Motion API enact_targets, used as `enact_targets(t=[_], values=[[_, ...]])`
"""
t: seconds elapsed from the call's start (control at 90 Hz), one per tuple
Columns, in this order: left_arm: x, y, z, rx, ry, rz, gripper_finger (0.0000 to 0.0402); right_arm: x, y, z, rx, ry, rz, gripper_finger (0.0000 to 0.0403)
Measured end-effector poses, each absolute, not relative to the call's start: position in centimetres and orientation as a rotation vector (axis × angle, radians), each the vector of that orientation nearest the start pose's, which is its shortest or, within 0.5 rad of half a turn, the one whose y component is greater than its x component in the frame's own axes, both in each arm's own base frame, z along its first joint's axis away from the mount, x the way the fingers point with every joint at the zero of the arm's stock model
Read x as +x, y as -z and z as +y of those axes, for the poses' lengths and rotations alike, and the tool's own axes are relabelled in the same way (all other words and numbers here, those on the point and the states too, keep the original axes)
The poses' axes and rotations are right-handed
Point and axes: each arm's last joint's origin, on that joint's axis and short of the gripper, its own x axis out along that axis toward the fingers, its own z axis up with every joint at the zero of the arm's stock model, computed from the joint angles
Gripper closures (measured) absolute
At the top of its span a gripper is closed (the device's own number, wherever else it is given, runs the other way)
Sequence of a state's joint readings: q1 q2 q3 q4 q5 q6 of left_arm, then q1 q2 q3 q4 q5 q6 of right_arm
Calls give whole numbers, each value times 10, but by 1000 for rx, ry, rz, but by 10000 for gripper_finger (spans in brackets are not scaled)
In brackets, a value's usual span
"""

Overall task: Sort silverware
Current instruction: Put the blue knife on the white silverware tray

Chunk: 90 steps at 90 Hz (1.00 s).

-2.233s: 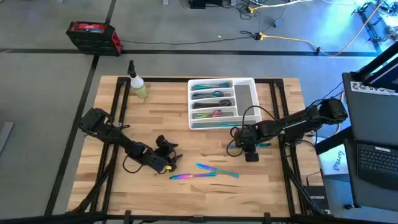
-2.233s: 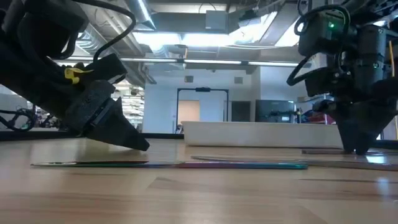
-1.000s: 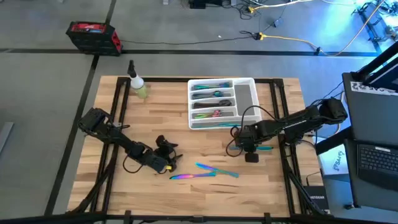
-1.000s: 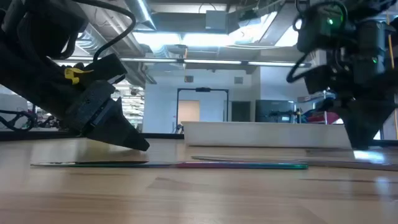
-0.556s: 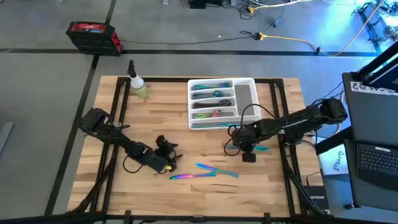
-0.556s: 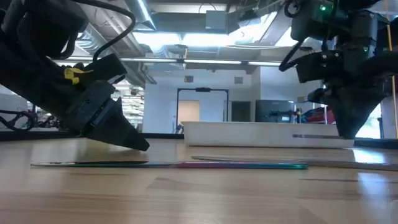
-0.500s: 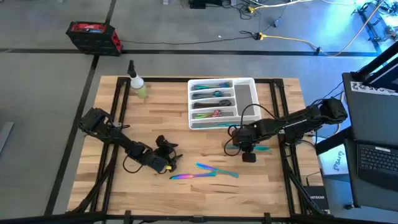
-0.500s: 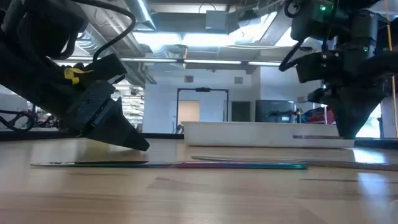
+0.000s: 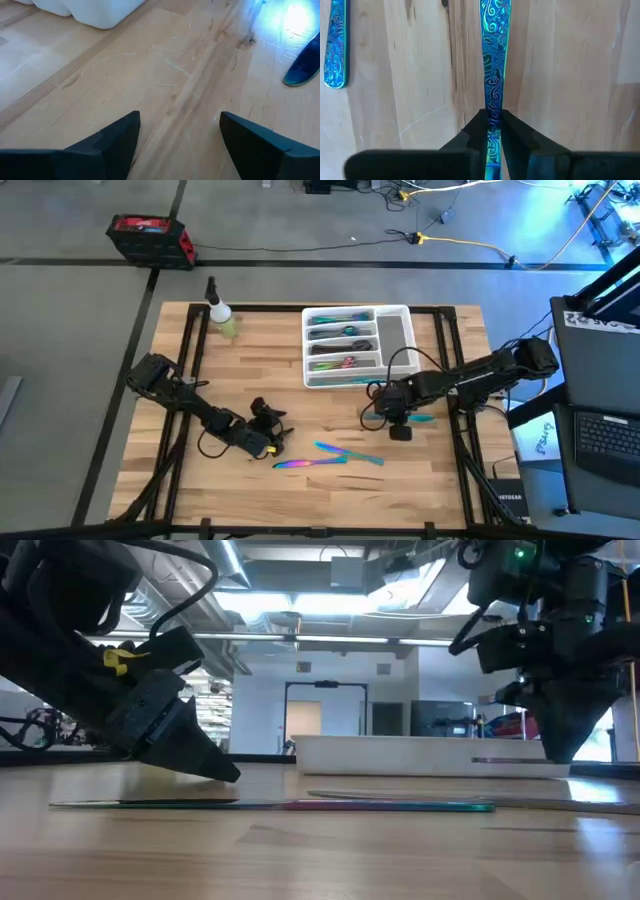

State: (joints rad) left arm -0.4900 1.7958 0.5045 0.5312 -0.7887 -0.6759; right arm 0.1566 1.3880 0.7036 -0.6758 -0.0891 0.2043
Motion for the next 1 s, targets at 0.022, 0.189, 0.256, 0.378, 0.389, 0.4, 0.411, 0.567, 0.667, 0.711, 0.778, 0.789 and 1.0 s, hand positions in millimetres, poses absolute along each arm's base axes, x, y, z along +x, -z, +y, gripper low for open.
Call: enact_targets(t=[0.022,0.189,0.256,0.378,0.389,0.4,0.411,0.567,0.667,0.711,0.778,0.789,1.0], values=[[246,-81,-108,-193,-467,480,139,217,-160,37,125,-67,1377,373],[246,-81,-108,-194,-467,480,139,221,-166,37,126,-67,1363,373],[246,-81,-108,-193,-467,480,139,226,-174,38,128,-72,1333,373],[246,-81,-108,-181,-464,483,139,237,-189,33,131,-68,1288,373],[246,-81,-108,-179,-463,484,139,238,-191,32,131,-67,1284,373],[246,-81,-108,-178,-463,484,139,239,-192,31,132,-64,1280,373],[246,-81,-108,-176,-462,485,139,240,-194,30,132,-63,1276,373],[246,-81,-108,-175,-462,485,139,252,-216,14,94,-48,1207,373],[246,-81,-108,-175,-462,485,139,260,-227,-2,76,-22,1168,373],[246,-81,-108,-176,-462,484,139,264,-230,-10,63,-15,1161,373],[246,-81,-108,-176,-462,484,139,271,-232,-23,35,-11,1172,373],[246,-81,-108,-176,-462,484,139,272,-232,-25,30,-11,1173,373],[246,-81,-108,-182,-464,482,139,305,-222,-60,-47,-32,1246,373]])
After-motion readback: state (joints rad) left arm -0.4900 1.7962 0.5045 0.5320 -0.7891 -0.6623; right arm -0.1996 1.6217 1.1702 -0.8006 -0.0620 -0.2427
